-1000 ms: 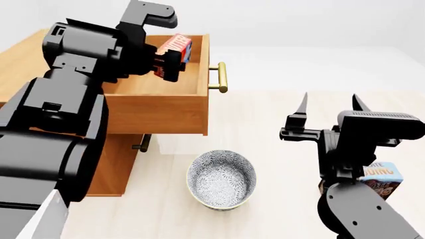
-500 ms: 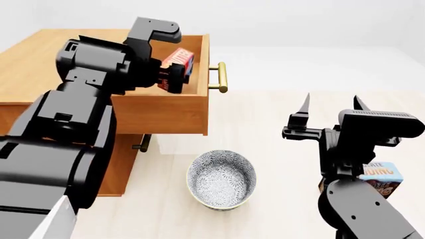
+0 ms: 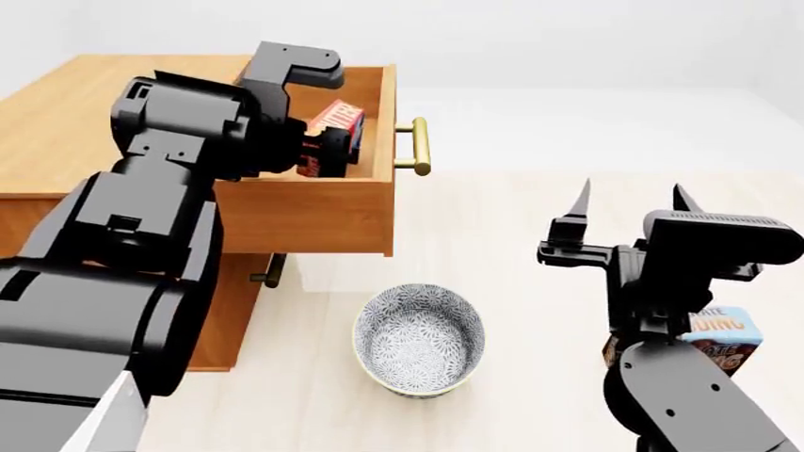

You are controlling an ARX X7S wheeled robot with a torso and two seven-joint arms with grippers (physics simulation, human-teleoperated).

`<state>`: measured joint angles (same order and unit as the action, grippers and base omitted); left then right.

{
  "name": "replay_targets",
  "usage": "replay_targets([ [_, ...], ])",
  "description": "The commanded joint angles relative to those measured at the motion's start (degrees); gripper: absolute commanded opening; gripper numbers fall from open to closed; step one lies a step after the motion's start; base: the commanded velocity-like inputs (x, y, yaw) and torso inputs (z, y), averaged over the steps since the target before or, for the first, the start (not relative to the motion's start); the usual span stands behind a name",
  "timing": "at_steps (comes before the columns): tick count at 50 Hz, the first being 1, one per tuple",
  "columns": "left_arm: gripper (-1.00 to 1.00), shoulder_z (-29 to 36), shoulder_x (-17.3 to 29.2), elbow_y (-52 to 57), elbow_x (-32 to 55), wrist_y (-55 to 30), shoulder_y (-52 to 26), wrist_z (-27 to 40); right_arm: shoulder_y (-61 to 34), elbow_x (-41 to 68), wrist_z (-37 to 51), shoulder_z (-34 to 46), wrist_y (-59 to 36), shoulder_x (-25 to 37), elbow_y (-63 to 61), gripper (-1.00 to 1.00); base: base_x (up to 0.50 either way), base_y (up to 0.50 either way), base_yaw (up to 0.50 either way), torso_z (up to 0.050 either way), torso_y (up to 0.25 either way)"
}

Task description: Put the butter at the back in the top drawer of the cabinet and close it.

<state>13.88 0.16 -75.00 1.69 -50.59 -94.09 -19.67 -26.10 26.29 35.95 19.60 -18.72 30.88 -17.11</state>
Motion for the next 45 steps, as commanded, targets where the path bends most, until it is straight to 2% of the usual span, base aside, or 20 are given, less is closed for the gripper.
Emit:
replay_targets([
  [1,-1.0,0.9,-0.1,0.0,2.7,-2.3,-1.9,2.1,0.4,0.1,0.2,-0.3,0.2,0.2,-0.1,1.0,0.0,0.0,0.0,0.0,0.0],
  [17,-1.0,5.9,-0.1,0.0,8.0,-5.6,-2.4,4.6,1.8,0.3,0.5,-1.0,1.3,0.6,-0.4,1.0,0.0,0.0,0.0,0.001,0.001],
  [33,-1.0,3.6,-0.1,0.0,6.3,-6.4,-3.0,4.7,2.3,0.4,0.7,-1.3,1.3,0.9,-1.0,1.0,0.0,0.0,0.0,0.0,0.001],
  [34,1.0,3.5,-0.1,0.0,6.2,-6.3,-3.0,4.7,2.4,0.4,0.8,-1.3,1.3,0.9,-1.0,1.0,0.0,0.0,0.0,0.0,0.0],
  [45,1.0,2.0,-0.1,0.0,4.6,-5.5,-3.3,4.9,2.7,0.5,0.9,-1.4,1.5,1.0,-1.3,1.0,0.0,0.0,0.0,0.0,0.0],
])
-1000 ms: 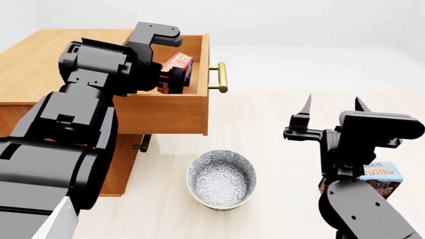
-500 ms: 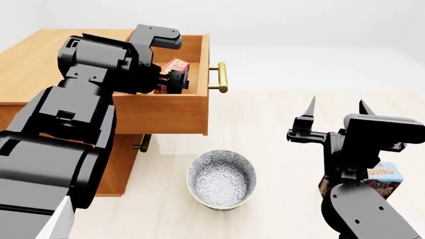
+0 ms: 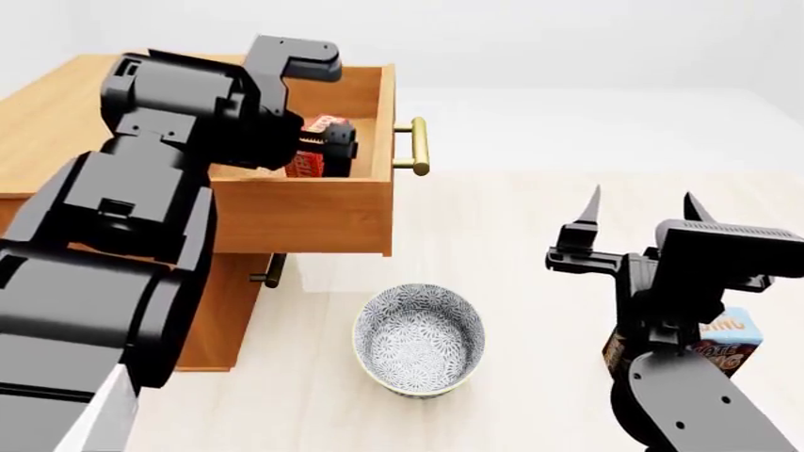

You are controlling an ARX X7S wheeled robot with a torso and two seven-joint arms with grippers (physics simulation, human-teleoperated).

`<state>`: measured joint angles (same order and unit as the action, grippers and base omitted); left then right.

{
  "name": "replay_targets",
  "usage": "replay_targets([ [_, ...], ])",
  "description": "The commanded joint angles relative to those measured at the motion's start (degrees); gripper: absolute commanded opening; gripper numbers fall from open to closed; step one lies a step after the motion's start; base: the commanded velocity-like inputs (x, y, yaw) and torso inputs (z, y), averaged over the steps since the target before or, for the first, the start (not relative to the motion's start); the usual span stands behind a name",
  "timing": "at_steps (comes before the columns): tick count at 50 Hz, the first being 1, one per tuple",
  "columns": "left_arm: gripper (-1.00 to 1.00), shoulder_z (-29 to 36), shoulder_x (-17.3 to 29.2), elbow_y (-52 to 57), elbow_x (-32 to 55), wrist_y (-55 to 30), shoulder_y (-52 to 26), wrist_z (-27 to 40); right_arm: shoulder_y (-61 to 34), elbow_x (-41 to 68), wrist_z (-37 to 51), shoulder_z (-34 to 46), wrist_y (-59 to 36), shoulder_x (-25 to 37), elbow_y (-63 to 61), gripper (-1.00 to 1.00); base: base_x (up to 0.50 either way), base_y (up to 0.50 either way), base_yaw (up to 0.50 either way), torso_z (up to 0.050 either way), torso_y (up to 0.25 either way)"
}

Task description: Put the butter at the back in the top drawer of the cabinet and close it.

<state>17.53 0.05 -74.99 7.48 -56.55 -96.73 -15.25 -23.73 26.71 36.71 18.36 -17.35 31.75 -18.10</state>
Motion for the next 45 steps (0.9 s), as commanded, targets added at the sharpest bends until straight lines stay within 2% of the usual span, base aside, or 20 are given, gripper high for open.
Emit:
replay_targets([
  [1,1.0,-1.7,0.0,0.0,-1.2,0.5,-0.7,0.5,0.3,0.1,0.2,-0.2,0.1,0.1,-0.3,1.0,0.0,0.0,0.0,0.0,0.0],
  [18,1.0,-6.1,0.2,0.0,-5.9,1.9,-3.8,1.0,-0.6,0.6,0.3,0.0,-1.0,0.3,-1.5,1.0,0.0,0.0,0.0,0.0,0.0],
  [27,1.0,-4.3,0.1,0.0,-6.1,4.4,-7.6,2.6,-1.4,1.1,-0.7,0.1,-0.4,-0.3,-0.4,1.0,0.0,0.0,0.0,0.0,0.0],
  [32,1.0,-2.0,0.0,0.0,-3.9,6.8,-11.2,4.2,-1.6,1.4,-0.8,-0.1,-0.4,-0.4,-0.4,1.0,0.0,0.0,0.0,0.0,0.0],
  [36,1.0,6.7,0.0,0.7,5.3,7.6,-13.8,4.9,-2.1,1.3,-0.9,0.2,-0.3,-0.8,0.2,1.0,0.0,0.0,0.0,0.0,0.0],
  [38,1.0,8.4,0.2,5.6,7.8,4.4,-13.3,6.6,-1.7,1.1,-0.8,0.3,0.0,-1.0,-0.1,1.0,0.0,0.0,0.0,0.0,0.0],
  [42,1.0,7.9,2.7,32.5,9.8,-11.3,-5.4,13.7,-1.2,1.2,-0.3,0.2,0.2,-1.0,-0.8,1.0,0.0,0.0,0.0,0.0,0.0],
  [45,1.0,7.8,2.3,41.3,10.2,-16.7,-2.8,17.2,-0.9,1.4,0.1,-0.1,-0.1,-0.8,-1.4,1.0,0.0,0.0,0.0,0.0,0.0],
])
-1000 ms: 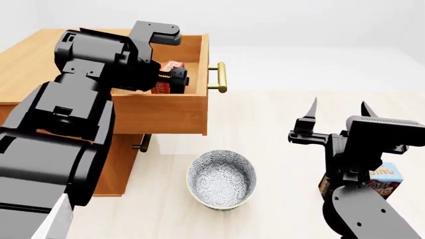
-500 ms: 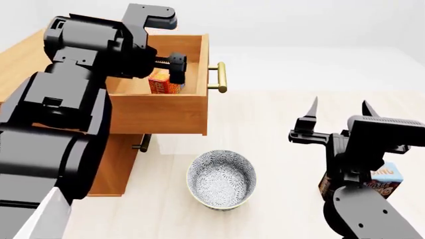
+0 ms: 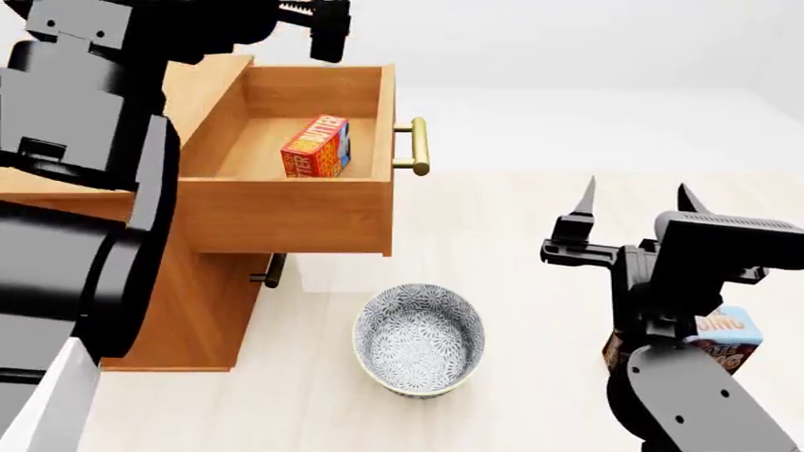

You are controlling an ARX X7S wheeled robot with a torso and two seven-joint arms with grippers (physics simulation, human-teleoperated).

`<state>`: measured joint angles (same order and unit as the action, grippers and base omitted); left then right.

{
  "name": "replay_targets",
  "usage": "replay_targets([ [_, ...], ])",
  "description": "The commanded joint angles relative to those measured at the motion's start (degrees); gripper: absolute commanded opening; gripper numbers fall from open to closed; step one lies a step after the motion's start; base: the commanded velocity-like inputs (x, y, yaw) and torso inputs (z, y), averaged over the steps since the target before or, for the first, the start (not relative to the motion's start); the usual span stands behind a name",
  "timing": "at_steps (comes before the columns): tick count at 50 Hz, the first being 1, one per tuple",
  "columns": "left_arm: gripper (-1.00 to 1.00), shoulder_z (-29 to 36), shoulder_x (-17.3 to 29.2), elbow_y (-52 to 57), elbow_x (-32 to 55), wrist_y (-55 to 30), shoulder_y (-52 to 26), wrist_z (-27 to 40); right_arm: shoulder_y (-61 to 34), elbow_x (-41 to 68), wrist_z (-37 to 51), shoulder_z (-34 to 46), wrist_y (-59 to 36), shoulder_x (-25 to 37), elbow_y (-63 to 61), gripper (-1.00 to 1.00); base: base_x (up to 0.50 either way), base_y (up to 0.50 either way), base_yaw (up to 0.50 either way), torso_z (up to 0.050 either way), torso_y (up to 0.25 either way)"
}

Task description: Put the butter at the back in the top drawer of the cabinet and close it.

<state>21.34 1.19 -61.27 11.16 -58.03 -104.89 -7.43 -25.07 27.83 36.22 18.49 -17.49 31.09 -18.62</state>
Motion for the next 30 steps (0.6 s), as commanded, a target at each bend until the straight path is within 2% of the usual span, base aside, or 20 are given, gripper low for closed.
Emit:
replay_targets([
  [1,1.0,3.6,0.8,30.1,6.8,-16.9,6.1,10.6,0.5,0.4,0.9,-0.4,-0.2,-0.1,-1.2,1.0,0.0,0.0,0.0,0.0,0.0],
  [5,1.0,3.2,-1.0,37.3,9.2,-21.7,9.0,15.3,1.2,1.2,1.6,-1.3,-0.8,0.6,-2.4,1.0,0.0,0.0,0.0,0.0,0.0],
  [12,1.0,11.7,-1.1,44.0,29.3,-22.0,12.2,34.7,2.0,2.7,2.3,-2.7,-2.0,1.8,-4.2,1.0,0.0,0.0,0.0,0.0,0.0],
  [16,1.0,19.9,-1.1,44.1,40.1,-18.5,12.5,44.8,2.3,3.3,2.4,-3.3,-2.1,2.3,-5.0,1.0,0.0,0.0,0.0,0.0,0.0],
  [20,1.0,31.6,-1.1,43.5,50.5,-11.3,11.9,54.0,2.0,2.8,3.5,-4.0,-1.9,2.2,-5.1,1.0,0.0,0.0,0.0,0.0,0.0],
  [26,1.0,46.9,-1.2,43.5,61.9,-0.8,10.2,62.0,-7.4,-1.1,4.8,-1.3,-3.5,-2.3,3.2,1.0,0.0,0.0,0.0,0.0,0.0],
  [30,1.0,58.5,-1.2,44.5,70.5,7.5,7.6,66.4,-7.2,-0.9,5.7,-1.7,-4.4,-1.9,1.8,1.0,0.0,0.0,0.0,0.0,0.0],
])
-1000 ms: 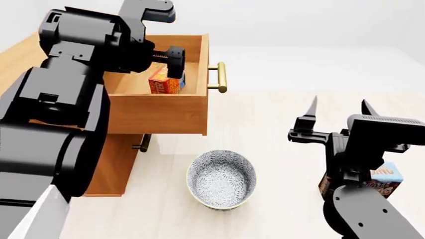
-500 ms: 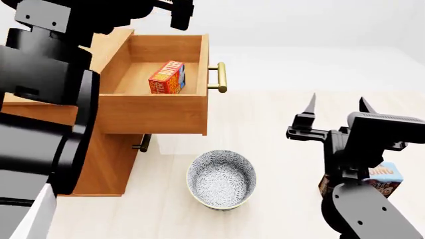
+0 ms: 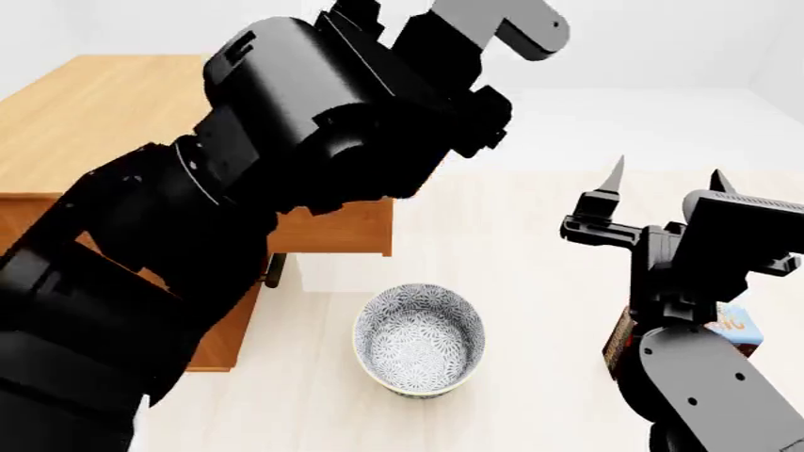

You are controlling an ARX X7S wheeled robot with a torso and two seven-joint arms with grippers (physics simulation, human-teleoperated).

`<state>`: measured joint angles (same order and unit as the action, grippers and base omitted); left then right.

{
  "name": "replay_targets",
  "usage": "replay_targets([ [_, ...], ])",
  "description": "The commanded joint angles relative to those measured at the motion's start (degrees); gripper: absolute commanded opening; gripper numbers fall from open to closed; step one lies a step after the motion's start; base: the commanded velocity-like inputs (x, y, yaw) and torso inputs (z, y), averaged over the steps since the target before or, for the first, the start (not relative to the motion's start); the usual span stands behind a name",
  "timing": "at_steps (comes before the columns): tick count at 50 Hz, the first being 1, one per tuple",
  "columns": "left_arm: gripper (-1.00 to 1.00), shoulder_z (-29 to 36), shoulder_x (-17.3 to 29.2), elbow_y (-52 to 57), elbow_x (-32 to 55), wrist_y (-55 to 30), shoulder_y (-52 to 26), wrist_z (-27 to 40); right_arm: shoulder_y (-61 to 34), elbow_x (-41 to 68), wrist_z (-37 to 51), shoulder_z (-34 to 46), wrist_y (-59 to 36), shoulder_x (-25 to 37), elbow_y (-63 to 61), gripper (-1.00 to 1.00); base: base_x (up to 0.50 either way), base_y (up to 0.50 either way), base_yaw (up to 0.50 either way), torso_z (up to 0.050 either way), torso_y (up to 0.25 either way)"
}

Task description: Put the butter at the back in the top drawer of the cabinet and close it.

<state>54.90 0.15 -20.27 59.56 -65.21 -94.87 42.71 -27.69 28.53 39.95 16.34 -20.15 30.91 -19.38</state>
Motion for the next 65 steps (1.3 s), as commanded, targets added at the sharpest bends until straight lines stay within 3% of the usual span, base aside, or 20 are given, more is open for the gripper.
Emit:
replay_targets([
  [1,1.0,27.7,-0.1,3.7,23.9,16.8,-3.1,17.0,-3.9,-1.5,2.3,0.2,-1.8,-1.5,1.7,1.0,0.0,0.0,0.0,0.0,0.0],
  [4,1.0,33.6,-0.1,4.8,27.5,20.9,-4.3,17.9,-1.5,-0.7,3.2,-1.0,-2.1,-0.1,-1.2,1.0,0.0,0.0,0.0,0.0,0.0],
  [7,1.0,35.1,-0.1,5.9,27.1,20.7,-3.0,18.0,0.9,-0.1,3.9,-2.1,-2.0,1.0,-3.6,1.0,0.0,0.0,0.0,0.0,0.0],
  [26,1.0,34.4,-0.1,1.1,16.2,15.5,6.4,12.1,5.7,1.1,5.1,-4.8,-1.2,3.3,-7.5,1.0,0.0,0.0,0.0,0.0,0.0],
  [65,1.0,33.5,-0.1,-19.0,5.8,9.6,10.8,4.8,4.9,0.9,4.9,-4.0,-1.5,2.9,-7.0,1.0,0.0,0.0,0.0,0.0,0.0],
])
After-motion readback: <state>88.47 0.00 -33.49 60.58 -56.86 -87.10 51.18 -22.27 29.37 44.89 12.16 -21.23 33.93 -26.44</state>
